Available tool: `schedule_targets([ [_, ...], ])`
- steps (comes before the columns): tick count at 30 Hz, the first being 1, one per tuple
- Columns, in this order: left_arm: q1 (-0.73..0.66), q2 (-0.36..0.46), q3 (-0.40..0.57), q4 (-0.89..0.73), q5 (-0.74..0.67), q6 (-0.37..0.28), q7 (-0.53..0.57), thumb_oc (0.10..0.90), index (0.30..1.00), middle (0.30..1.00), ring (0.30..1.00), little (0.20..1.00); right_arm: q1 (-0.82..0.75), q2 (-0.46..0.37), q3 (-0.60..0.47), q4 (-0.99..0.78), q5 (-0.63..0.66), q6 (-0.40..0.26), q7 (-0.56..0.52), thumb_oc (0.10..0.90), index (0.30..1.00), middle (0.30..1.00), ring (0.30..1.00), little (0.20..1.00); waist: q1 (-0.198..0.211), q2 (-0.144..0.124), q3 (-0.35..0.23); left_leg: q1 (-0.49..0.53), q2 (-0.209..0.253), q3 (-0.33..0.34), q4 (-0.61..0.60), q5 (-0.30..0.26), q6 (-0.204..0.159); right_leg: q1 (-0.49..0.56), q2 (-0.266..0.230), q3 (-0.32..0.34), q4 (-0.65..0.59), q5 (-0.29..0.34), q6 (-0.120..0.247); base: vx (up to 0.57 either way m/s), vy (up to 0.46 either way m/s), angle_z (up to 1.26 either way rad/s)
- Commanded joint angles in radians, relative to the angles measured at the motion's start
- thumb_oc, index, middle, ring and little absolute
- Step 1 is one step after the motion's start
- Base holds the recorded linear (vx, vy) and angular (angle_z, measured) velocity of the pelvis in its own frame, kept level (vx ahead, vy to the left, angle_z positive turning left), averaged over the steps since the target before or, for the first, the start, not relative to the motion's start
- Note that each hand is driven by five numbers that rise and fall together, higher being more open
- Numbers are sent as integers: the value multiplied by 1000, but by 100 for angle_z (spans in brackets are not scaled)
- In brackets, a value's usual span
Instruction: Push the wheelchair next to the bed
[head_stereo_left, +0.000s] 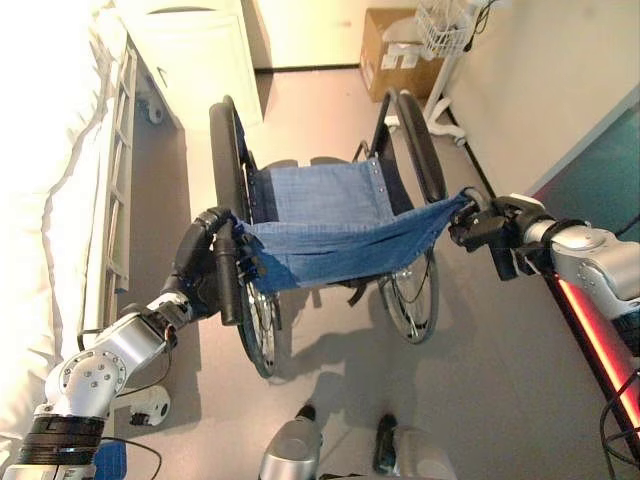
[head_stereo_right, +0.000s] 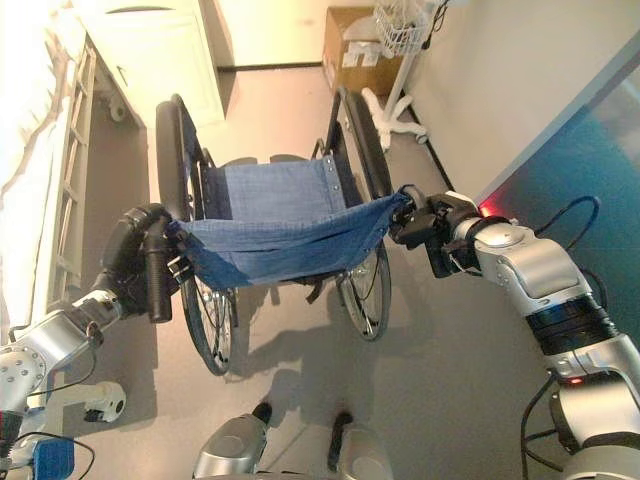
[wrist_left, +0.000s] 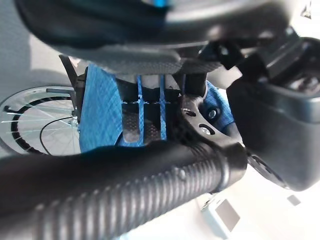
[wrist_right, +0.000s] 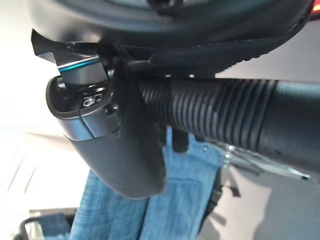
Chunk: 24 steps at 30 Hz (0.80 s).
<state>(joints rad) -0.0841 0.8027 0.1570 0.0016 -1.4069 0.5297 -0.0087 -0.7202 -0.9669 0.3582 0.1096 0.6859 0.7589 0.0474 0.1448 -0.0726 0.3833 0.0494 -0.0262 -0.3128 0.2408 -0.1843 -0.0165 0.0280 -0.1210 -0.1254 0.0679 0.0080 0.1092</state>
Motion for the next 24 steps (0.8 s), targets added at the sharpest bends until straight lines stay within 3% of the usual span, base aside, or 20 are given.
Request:
schedule_targets([
  [1,-93,113,84,-259,61,-218,-87,400,300,300,300,300,-227,91,110,-106,114,-123,28,400,300,300,300,300,120,-15,-249,-58,26,134,160,123,-54,20,-54,-20,20,-6,53,199,-282,56],
  [2,-90,113,85,-264,60,-219,-84,400,300,300,300,300,-230,90,114,-106,116,-123,29,400,300,300,300,300,120,-17,-250,-59,29,133,162,130,-57,22,-50,-23,20,-9,49,239,-337,48],
  [4,-62,91,90,-289,69,-229,-66,400,300,300,300,300,-240,104,145,-94,109,-143,28,400,300,300,300,300,130,-29,-255,-77,48,137,205,212,-67,39,-12,-50,8,-26,10,219,-317,46],
  [7,-40,70,92,-302,79,-237,-48,400,300,300,300,300,-239,110,158,-91,95,-159,37,400,300,300,300,300,128,-39,-255,-116,52,174,299,256,-68,51,18,-68,-4,-36,-23,156,-258,23],
  [9,-39,41,78,-285,101,-248,-47,400,300,300,300,300,-235,118,166,-81,79,-172,53,400,300,300,300,300,117,-43,-254,-151,60,224,412,271,-70,59,39,-99,-11,-45,-53,179,-290,6],
  [13,-53,11,62,-266,120,-246,-41,400,300,300,300,300,-202,122,155,-92,55,-170,65,400,300,300,300,300,102,-33,-252,-183,67,280,450,254,-67,70,60,-144,-7,-59,-75,177,-165,48],
  [14,-60,0,60,-260,130,-245,-38,400,300,300,300,300,-183,127,146,-103,37,-166,69,400,300,300,300,300,104,-27,-251,-176,45,284,385,210,-54,73,60,-160,-1,-64,-69,121,-21,66],
  [15,-60,1,59,-260,130,-245,-38,400,300,300,300,300,-182,127,145,-104,37,-165,69,400,300,300,300,300,104,-28,-250,-173,44,284,383,210,-53,74,58,-160,-1,-65,-69,241,-8,67],
  [16,-64,-5,52,-258,131,-250,-31,400,300,300,300,300,-171,143,140,-114,20,-159,63,400,300,300,300,300,110,-7,-253,-141,7,291,236,169,-44,77,67,-175,8,-78,-59,177,18,43],
  [17,-67,-7,50,-258,131,-247,-31,400,300,300,300,300,-168,149,138,-116,16,-154,56,400,300,300,300,300,112,1,-254,-129,3,306,171,168,-45,82,72,-187,11,-85,-57,312,16,44],
  [19,-81,-28,20,-255,137,-242,-61,400,300,300,300,300,-138,179,110,-106,-30,-134,23,400,300,300,300,300,116,31,-261,-132,-1,448,-50,188,-49,120,88,-282,6,-109,-59,312,14,45],
  [22,-92,-46,-8,-247,158,-250,-91,400,300,300,300,300,-115,187,94,-95,-54,-132,14,400,300,300,300,300,119,45,-271,-163,-5,562,-152,235,-60,179,114,-322,8,-163,-62,321,-29,50],
  [23,-105,-47,-21,-241,161,-255,-110,400,300,300,300,300,-105,181,81,-89,-59,-133,10,400,300,300,300,300,123,41,-276,-194,-8,613,-147,246,-53,205,128,-341,16,-198,-74,257,-48,41],
  [24,-111,-46,-21,-236,164,-257,-113,400,300,300,300,300,-105,183,80,-78,-64,-140,16,400,300,300,300,300,125,37,-279,-202,-12,621,-135,232,-42,205,130,-342,27,-208,-77,315,-30,32],
])
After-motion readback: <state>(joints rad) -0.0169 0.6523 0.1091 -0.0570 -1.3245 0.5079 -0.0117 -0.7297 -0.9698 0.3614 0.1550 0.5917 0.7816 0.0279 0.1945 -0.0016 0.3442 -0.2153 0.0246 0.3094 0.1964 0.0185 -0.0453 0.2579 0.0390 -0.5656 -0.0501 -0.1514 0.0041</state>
